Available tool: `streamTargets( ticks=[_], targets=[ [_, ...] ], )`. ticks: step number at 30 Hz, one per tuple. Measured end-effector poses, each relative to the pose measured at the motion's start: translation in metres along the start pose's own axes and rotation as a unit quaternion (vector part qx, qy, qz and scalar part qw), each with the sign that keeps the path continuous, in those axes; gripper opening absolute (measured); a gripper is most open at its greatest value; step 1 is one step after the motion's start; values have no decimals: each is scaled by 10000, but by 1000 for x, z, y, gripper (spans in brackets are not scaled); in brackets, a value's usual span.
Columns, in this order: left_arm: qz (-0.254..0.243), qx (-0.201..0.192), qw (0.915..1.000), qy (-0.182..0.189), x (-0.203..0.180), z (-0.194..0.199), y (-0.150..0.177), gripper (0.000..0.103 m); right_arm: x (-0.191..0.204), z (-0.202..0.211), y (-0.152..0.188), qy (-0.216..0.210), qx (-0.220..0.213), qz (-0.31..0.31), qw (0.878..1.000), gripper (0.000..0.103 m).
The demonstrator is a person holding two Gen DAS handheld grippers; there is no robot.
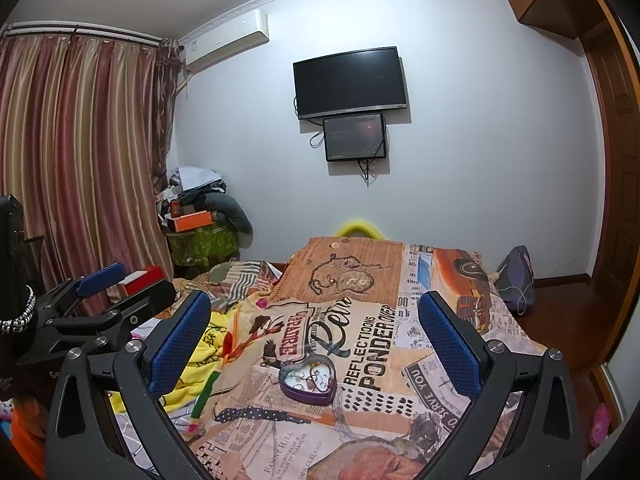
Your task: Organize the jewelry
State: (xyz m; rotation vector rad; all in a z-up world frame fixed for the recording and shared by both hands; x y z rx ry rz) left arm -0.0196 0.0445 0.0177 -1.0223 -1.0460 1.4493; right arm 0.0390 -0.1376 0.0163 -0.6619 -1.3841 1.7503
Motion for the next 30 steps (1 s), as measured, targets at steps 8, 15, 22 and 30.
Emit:
streamTargets(
  ticks=[8, 15, 22, 30],
  targets=[
    [-6, 23, 10000, 89, 1, 1, -1, 103, -5, 0, 1, 25, 26, -87, 10000, 103],
    [-14, 66, 9999, 97, 2, -2, -1, 103, -5, 0, 0, 24, 10, -72, 10000, 103],
    [-42, 85, 9999, 64, 2, -4, 1, 103, -5, 0, 1, 8, 5, -57, 10000, 103],
    [-70, 100, 9999, 74, 2, -8, 4, 103, -3, -2, 2, 3, 40, -35, 10000, 103]
  ],
)
Point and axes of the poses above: each gripper's, at about its wrist camera, not at the fingertips, and z roughly against the way its jaws point, x to its left, y to its underside, the point moved 2 cm from there along -z, roughly the way its jaws point, and after that the axes turned 2 degrees about x, right-handed, at the moved point
